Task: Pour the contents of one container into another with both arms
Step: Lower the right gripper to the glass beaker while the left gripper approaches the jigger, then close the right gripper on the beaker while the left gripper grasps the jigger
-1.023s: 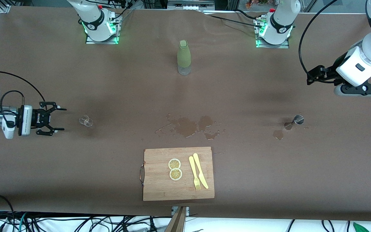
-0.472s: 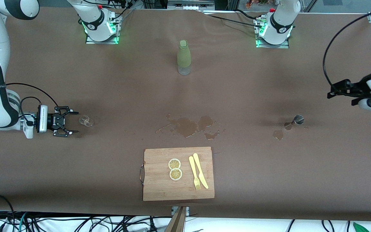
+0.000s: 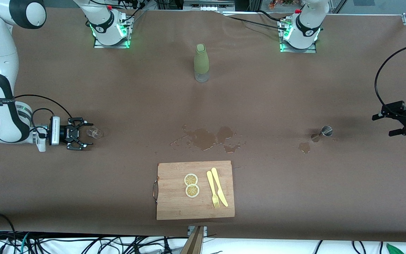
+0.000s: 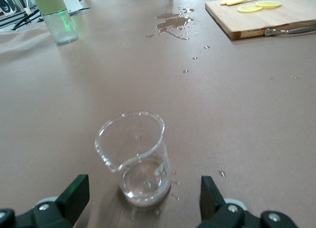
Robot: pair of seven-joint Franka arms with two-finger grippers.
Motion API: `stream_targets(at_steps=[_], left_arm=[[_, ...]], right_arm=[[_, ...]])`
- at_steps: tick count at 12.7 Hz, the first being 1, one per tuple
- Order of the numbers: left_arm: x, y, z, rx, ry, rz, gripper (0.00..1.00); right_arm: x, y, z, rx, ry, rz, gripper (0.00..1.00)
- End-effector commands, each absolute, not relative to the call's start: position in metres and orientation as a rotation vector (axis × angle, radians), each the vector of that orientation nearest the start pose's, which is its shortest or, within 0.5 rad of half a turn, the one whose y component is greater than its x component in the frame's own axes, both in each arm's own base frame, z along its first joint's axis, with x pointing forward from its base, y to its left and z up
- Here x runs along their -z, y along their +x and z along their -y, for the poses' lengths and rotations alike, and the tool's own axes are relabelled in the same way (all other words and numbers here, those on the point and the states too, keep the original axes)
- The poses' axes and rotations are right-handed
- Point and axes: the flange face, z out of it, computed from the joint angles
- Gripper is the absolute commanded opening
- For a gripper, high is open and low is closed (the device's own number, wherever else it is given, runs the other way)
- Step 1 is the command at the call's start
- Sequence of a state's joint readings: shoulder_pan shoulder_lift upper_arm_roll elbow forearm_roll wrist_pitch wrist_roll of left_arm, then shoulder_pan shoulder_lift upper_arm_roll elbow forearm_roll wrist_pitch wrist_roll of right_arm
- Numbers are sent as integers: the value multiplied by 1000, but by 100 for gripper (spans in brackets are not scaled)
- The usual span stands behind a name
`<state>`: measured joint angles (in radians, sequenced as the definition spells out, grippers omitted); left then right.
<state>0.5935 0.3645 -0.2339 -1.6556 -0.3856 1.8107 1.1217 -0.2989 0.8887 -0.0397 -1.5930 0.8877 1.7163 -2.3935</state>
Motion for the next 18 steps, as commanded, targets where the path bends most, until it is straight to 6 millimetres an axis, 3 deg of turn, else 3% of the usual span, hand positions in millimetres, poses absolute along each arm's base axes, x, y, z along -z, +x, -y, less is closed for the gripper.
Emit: stream_targets(at_steps=[1,5,7,10,13,15,17,18], left_arm=[[-339,598,-235,551,-3398,-1438,100],[-239,572,-228,930,-3243,-1898,100],[-205,567,-218,1126,-3127,-2053,100],[-171,569,-205,1440,-2869,-2216,100],[-138,568,-189,1672,-2688,-2272,100],[-117,566,-184,1694,-2646,-2292,100],[-107,567,-171,1793,-2577,-2300,100],[-105,567,-170,1802,-2569,-2302,100]], right_arm=[[-92,611,122,740,-1556,1542,100],[-92,615,113,741,-1558,1536,99],[-97,619,115,746,-1562,1535,98],[-102,624,115,753,-1561,1545,94],[-103,624,115,754,-1559,1546,70],[-102,623,114,752,-1558,1544,55],[-104,624,114,752,-1559,1539,17],[-104,624,114,722,-1590,1495,9]])
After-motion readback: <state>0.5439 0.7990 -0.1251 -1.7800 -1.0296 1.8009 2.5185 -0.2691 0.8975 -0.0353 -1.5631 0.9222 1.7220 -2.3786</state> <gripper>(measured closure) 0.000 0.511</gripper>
